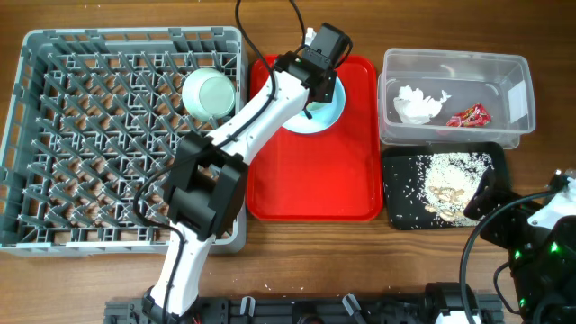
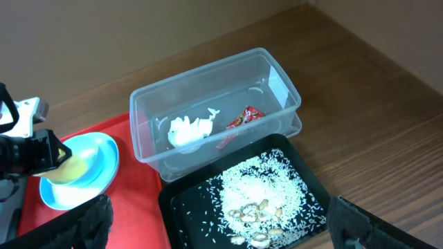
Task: Sort waste into correct bins and load items into the dishwasher rack
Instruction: 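Move the left gripper to the yellow cup and grasp its rim, then carry the yellow cup into the rack and release it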
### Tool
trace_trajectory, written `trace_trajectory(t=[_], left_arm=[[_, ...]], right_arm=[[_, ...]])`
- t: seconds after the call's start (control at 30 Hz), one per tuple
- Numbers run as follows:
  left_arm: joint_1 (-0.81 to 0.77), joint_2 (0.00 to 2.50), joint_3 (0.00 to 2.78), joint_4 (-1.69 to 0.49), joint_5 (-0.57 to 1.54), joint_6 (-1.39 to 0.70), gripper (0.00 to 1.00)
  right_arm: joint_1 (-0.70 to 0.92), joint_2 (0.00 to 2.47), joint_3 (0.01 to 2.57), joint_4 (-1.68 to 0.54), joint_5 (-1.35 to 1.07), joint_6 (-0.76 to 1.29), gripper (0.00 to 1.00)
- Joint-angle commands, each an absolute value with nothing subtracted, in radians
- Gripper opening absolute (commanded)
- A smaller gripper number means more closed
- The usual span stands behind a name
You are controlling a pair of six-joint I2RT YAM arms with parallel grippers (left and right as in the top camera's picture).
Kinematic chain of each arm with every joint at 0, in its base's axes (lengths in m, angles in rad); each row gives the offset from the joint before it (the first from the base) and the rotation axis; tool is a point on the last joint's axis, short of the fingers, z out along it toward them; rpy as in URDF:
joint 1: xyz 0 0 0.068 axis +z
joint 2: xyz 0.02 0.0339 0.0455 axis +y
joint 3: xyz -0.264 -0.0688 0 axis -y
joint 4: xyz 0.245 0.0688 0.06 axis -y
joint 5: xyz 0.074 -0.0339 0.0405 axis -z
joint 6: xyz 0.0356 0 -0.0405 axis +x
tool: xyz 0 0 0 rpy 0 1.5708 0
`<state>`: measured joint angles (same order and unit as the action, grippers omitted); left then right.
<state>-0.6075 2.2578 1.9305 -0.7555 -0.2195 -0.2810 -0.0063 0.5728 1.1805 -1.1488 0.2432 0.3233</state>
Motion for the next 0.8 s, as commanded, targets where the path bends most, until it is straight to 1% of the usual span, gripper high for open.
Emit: trace_trajectory(t=[0.0,0.07,0.17,0.27,0.3,0.37,0.43,0.47,0.53,0.6,0.63,0.7,0.77], left_arm=[[-0.603,2.273,1.930,-0.774,-0.233,-0.266,0.04],[-0.599,2.250,1.933,-0.775,-0.241,-0.266,0.04],[-0.596,2.097,1.959,-0.833,-0.215,-0.277,0.04],[-0.590,1.821,1.985,-0.982,-0.041,-0.277,0.04],[-0.579,1.704,1.985,-1.094,0.028,-0.279,0.04],[-0.550,1.553,1.984,-1.331,0.038,-0.315,0.04],[-0.504,1.454,1.981,-1.531,0.065,-0.321,0.04],[-0.473,1.414,1.976,-1.601,0.117,-0.303,0.04],[-0.377,1.332,1.935,-1.684,0.315,-0.186,0.04],[-0.262,1.267,1.844,-1.675,0.498,-0.092,0.04],[-0.192,1.245,1.787,-1.676,0.622,-0.019,0.04],[-0.061,1.235,1.652,-1.676,0.852,0.133,0.04],[0.077,1.264,1.424,-1.666,1.068,0.332,0.04]], right_arm=[[-0.005,0.570,1.178,-1.146,0.238,0.317,1.00],[-0.005,0.570,1.178,-1.146,0.238,0.317,1.00],[-0.005,0.570,1.178,-1.146,0.238,0.317,1.00],[-0.005,0.570,1.178,-1.146,0.238,0.318,1.00],[-0.005,0.570,1.178,-1.146,0.238,0.317,1.00],[-0.005,0.570,1.178,-1.146,0.238,0.317,1.00],[-0.005,0.570,1.178,-1.147,0.238,0.317,1.00],[-0.005,0.570,1.178,-1.146,0.238,0.317,1.00],[-0.005,0.570,1.178,-1.146,0.238,0.317,1.00],[-0.005,0.570,1.178,-1.146,0.238,0.317,1.00],[-0.005,0.570,1.178,-1.146,0.238,0.317,1.00],[-0.005,0.570,1.178,-1.146,0.238,0.317,1.00],[-0.005,0.570,1.178,-1.146,0.238,0.317,1.00]])
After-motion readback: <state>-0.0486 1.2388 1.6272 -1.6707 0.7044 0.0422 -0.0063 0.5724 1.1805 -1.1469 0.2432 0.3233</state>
